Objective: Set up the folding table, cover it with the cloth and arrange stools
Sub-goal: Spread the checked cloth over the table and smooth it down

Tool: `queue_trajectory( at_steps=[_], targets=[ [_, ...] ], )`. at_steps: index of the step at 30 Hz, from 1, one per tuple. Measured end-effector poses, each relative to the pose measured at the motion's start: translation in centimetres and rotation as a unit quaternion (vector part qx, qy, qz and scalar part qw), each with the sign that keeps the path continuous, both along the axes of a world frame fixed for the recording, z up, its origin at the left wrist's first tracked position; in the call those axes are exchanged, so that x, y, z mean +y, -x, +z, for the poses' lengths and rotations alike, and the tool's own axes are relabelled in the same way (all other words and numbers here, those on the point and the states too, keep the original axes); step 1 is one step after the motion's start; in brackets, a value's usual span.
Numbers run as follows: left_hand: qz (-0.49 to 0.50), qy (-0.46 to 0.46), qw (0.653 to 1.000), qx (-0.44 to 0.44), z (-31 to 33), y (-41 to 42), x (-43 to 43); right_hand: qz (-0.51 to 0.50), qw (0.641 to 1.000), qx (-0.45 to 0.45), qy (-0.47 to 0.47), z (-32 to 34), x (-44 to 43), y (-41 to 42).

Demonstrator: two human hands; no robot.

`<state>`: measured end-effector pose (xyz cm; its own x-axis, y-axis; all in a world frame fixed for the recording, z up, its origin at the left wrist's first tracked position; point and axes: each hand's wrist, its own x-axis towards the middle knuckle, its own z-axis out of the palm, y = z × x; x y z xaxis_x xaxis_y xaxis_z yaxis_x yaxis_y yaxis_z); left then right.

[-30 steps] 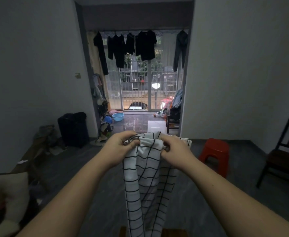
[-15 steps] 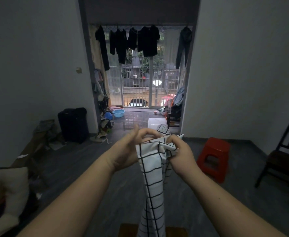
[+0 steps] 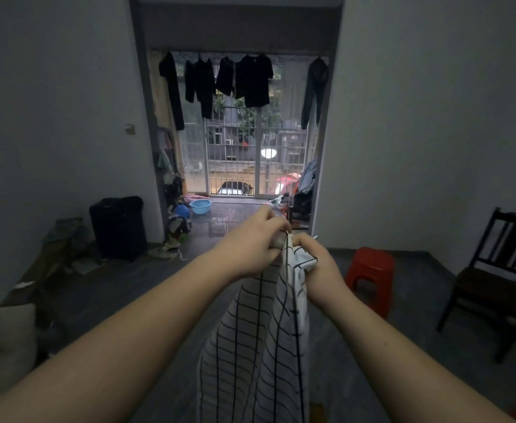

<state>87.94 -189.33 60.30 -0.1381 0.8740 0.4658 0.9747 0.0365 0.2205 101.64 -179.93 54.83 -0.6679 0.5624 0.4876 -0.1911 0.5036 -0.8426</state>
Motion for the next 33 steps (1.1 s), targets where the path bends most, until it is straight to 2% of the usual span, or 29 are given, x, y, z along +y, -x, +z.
queue_trajectory(
  at_steps=[3, 7, 12, 14, 18, 23, 27, 33],
  targets=[
    [-0.019, -0.036, 0.999, 0.022, 0.6, 1.3, -0.5, 0.0, 1.0, -0.002, -0.018, 0.6, -1.3, 0.0],
    [-0.096, 0.01, 0.994, -0.042, 1.9, 2.7, -2.7, 0.012, 0.998, -0.034, -0.047, 1.6, -2.3, -0.1],
    [-0.088, -0.009, 0.995, -0.044, 2.5, 5.2, -6.3, -0.042, 0.991, -0.085, -0.089, 4.4, -3.2, -0.2],
    [-0.074, -0.012, 0.996, -0.047, 3.4, 6.0, -7.7, -0.098, 0.977, -0.115, -0.152, 5.4, -3.0, -0.4],
    [-0.032, 0.004, 0.999, -0.032, 4.7, 8.4, -9.9, -0.202, 0.918, -0.194, -0.28, 7.2, -2.4, -0.5],
    [0.01, -0.027, 0.994, -0.103, 4.5, 13.0, -12.0, -0.219, 0.915, -0.195, -0.278, 8.3, -1.0, 0.1],
    [0.026, -0.058, 0.986, -0.152, 4.1, 15.5, -13.7, -0.248, 0.876, -0.251, -0.329, 8.7, 0.8, 0.7],
    [0.05, -0.115, 0.979, -0.162, 5.2, 17.7, -15.6, -0.293, 0.84, -0.342, -0.304, 9.2, 1.4, 0.6]
  ],
)
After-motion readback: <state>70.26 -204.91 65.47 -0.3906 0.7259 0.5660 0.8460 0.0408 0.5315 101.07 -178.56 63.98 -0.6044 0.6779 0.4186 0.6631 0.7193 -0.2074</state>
